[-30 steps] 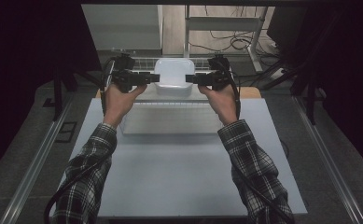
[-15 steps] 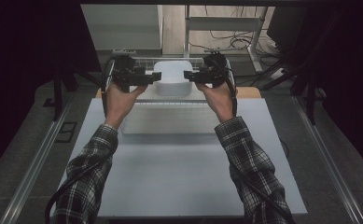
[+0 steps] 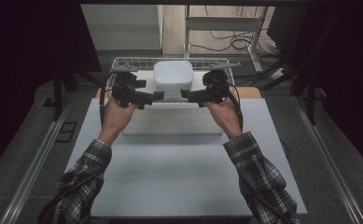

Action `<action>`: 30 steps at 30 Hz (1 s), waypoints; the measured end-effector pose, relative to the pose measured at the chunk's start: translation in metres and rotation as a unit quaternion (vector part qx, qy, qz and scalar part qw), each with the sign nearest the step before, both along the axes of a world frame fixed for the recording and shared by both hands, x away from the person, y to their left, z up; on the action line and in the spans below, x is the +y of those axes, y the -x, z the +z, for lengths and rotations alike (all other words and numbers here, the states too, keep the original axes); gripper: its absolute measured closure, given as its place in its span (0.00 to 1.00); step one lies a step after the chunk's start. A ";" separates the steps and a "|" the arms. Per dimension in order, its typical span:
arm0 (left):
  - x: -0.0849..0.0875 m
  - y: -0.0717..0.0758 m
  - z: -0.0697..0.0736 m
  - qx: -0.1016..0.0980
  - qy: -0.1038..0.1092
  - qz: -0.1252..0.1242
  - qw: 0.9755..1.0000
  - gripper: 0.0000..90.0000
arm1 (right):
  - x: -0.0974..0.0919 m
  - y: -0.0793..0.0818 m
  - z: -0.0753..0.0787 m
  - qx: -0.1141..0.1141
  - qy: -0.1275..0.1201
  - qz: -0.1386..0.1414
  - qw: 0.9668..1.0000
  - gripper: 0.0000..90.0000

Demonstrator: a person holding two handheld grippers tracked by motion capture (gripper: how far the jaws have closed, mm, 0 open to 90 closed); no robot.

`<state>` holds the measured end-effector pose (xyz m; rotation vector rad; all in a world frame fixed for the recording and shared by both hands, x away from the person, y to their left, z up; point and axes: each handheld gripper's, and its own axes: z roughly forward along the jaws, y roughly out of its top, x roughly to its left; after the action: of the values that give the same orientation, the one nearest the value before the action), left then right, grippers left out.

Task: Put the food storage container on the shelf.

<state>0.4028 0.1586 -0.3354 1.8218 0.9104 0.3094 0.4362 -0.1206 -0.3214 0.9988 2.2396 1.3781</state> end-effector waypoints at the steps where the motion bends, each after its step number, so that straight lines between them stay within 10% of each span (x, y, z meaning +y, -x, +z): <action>1: -0.001 0.002 -0.002 -0.002 -0.006 -0.001 1.000 0.04 | -0.001 0.001 -0.002 0.000 0.002 0.002 1.000 0.01; 30: -0.014 0.047 -0.049 -0.007 -0.022 -0.058 0.998 0.05 | -0.013 0.049 -0.039 -0.013 0.036 0.049 0.998 0.02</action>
<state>0.3555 0.1449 -0.3843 1.9018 0.7904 0.2721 0.3871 -0.1334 -0.3600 0.8516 2.3301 1.3310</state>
